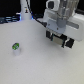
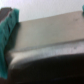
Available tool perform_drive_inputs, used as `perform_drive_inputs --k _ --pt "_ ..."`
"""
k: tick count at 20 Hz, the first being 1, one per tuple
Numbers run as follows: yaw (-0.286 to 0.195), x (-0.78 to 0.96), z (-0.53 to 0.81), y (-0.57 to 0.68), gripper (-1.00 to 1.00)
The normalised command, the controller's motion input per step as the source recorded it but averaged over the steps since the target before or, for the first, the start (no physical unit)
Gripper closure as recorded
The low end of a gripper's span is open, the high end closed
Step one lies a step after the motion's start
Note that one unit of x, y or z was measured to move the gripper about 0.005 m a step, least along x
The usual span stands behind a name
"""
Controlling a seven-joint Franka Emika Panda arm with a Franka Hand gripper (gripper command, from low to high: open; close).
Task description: Open the kcup holder, insert the kcup into the holder, and close the kcup holder
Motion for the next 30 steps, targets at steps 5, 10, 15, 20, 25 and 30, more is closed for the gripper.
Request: perform_drive_inputs --k 5,10,15,20,25,30 --pt "-0.065 0.27 0.22 -0.10 -1.00" --pt "-0.094 0.22 0.31 -0.25 -1.00" --pt "-0.187 0.08 0.30 -0.56 -1.00" --pt "-0.220 -0.02 0.26 -0.60 -1.00" --pt "-0.239 -0.14 0.19 -0.52 -1.00" --pt "-0.257 -0.28 0.09 -0.44 -1.00"
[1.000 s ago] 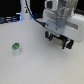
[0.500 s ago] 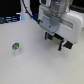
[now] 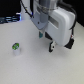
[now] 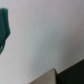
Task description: Open the kcup holder, insert the kcup into the holder, and close the kcup holder
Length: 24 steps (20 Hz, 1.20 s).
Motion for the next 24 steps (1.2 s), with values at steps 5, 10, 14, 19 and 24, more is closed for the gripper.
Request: perform_drive_inputs --k 5,10,14,19,24 --pt "-0.254 -0.28 0.04 -0.48 -1.00" --pt "-0.249 -0.28 0.01 -0.52 -1.00" --pt "-0.243 -0.35 0.00 -0.53 -1.00" --pt "-0.242 -0.34 -0.01 -0.54 -1.00" --pt "-0.234 -0.38 -0.10 -0.54 -1.00"
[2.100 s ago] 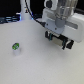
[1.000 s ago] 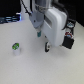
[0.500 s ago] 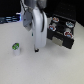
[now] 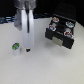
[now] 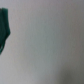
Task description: Open the kcup holder, insert the kcup into the holder, and close the kcup holder
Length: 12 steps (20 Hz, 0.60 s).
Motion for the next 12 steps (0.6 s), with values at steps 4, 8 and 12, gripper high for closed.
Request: perform_drive_inputs --k 4,8,12 --pt "-0.230 -0.42 -0.23 -0.55 -1.00" --pt "-0.214 -0.44 -0.40 -0.56 -1.00" --pt "-0.175 -0.42 -0.46 -0.54 -1.00"
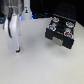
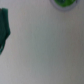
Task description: Open the kcup holder, insert the kcup into the holder, and close the kcup holder
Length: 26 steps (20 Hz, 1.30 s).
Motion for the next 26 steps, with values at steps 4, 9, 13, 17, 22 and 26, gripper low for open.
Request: perform_drive_inputs --k 4,9,13,17,22,26 --pt "-0.145 -0.35 -0.39 -0.23 -1.00" --pt "-0.104 -0.19 -0.23 -0.02 -1.00" --pt "-0.106 -0.01 -0.17 -0.02 -1.00" --pt "-0.101 0.10 -0.21 -0.02 -1.00" --pt "-0.084 0.13 -0.20 0.00 -1.00" --pt "-0.066 0.03 -0.09 0.01 -1.00"
